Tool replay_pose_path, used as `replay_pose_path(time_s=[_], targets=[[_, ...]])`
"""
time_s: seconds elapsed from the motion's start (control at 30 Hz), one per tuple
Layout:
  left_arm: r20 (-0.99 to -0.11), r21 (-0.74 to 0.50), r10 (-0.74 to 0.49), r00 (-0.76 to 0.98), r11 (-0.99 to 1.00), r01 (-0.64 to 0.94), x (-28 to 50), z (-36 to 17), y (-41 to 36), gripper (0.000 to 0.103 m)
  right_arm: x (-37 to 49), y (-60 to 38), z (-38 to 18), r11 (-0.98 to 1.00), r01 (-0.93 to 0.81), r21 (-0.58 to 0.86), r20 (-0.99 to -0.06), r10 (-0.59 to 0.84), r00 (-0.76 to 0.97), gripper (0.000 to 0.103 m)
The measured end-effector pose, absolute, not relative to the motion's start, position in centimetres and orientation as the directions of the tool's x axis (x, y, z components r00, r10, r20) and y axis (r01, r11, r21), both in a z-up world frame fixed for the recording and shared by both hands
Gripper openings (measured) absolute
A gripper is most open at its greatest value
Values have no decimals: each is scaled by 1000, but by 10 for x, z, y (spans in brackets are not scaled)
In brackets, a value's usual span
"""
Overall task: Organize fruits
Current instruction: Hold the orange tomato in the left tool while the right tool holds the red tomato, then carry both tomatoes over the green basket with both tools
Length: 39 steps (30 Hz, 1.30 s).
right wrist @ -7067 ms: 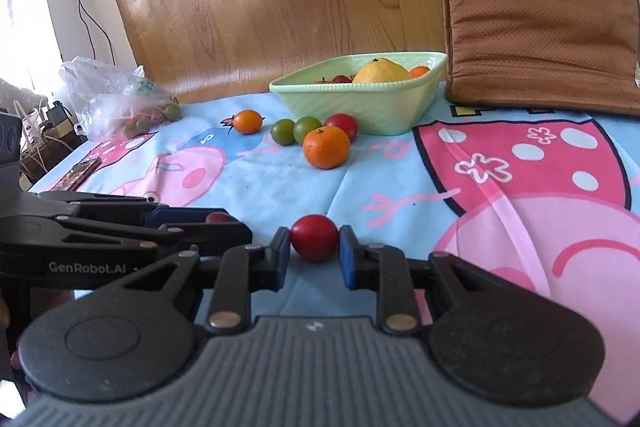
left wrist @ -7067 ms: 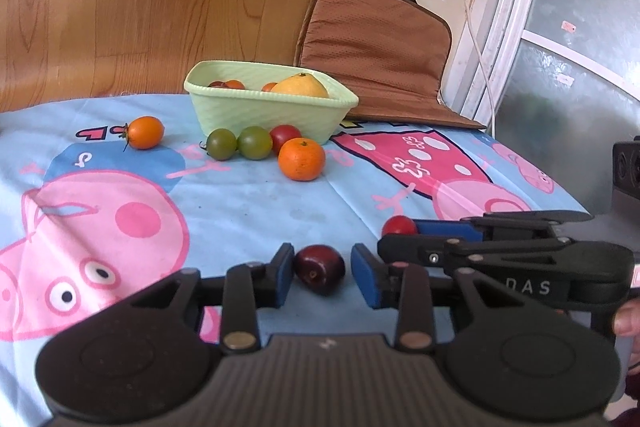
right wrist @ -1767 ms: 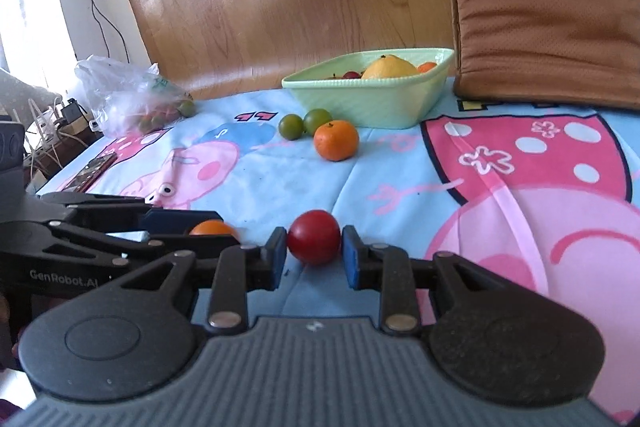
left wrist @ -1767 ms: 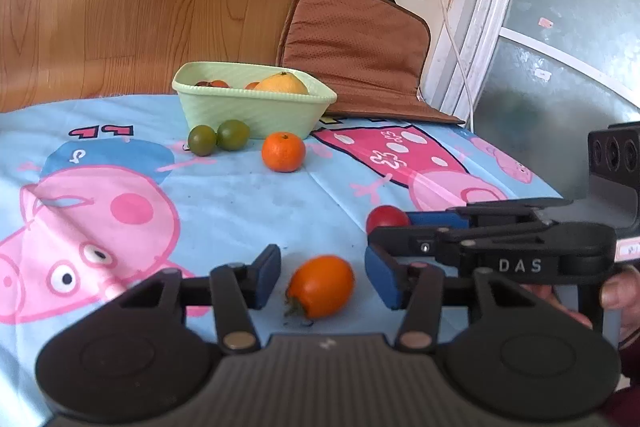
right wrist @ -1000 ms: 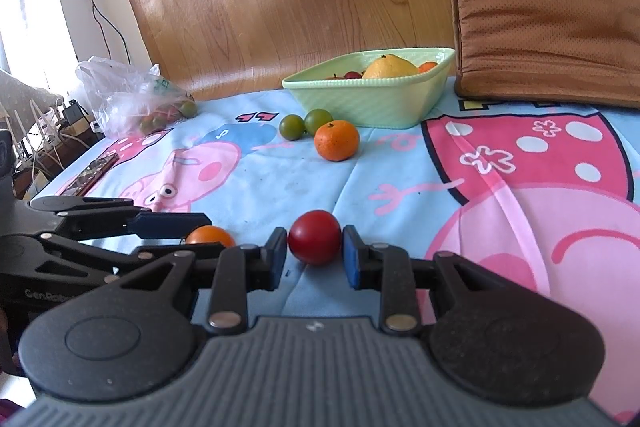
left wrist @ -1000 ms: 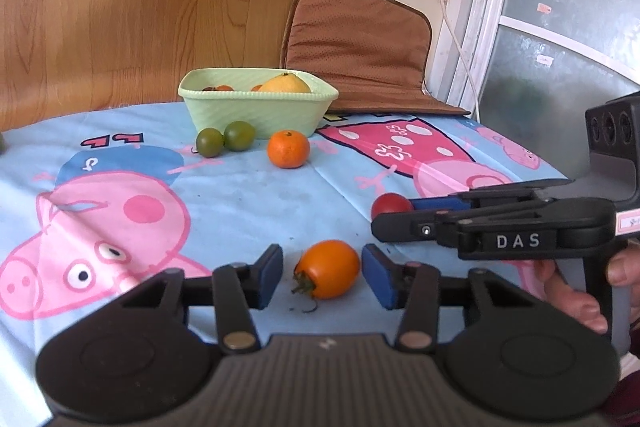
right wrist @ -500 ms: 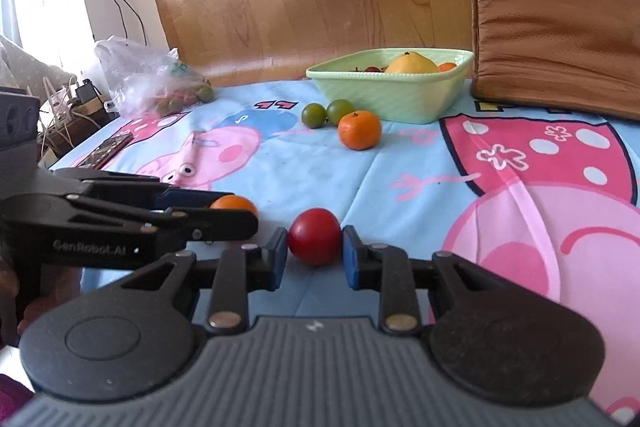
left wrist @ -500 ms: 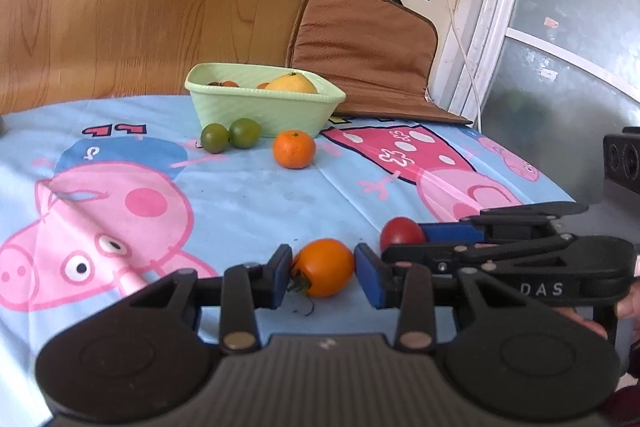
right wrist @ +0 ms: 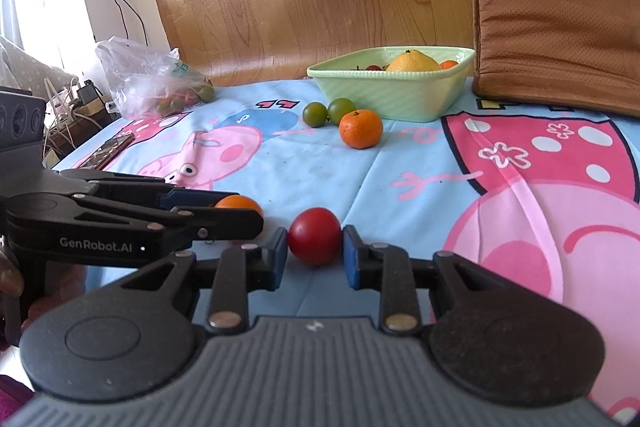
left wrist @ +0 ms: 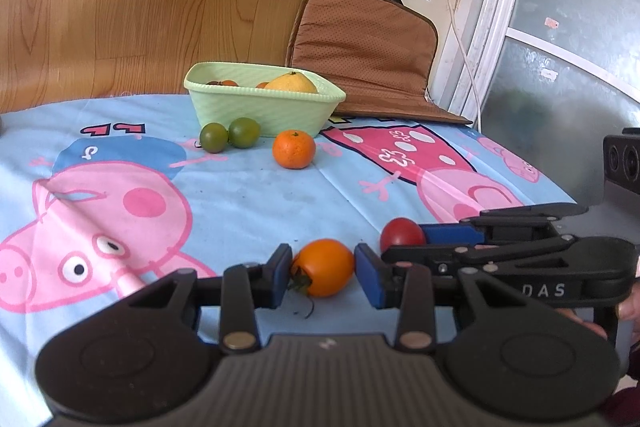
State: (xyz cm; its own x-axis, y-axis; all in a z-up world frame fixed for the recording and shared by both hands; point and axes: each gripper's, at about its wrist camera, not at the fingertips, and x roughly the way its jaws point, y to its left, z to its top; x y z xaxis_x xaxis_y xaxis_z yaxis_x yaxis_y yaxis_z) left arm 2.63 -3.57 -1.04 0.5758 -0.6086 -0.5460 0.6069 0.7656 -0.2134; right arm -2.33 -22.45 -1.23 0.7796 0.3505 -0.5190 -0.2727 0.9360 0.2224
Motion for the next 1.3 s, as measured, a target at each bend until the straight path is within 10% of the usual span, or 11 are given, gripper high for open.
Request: replay_pose_path(time_s=[1.3], targets=[[-528, -273, -624, 576, 767, 581, 35, -7, -27, 34, -20, -224, -9, 942, -260, 213, -512, 334, 792, 31]])
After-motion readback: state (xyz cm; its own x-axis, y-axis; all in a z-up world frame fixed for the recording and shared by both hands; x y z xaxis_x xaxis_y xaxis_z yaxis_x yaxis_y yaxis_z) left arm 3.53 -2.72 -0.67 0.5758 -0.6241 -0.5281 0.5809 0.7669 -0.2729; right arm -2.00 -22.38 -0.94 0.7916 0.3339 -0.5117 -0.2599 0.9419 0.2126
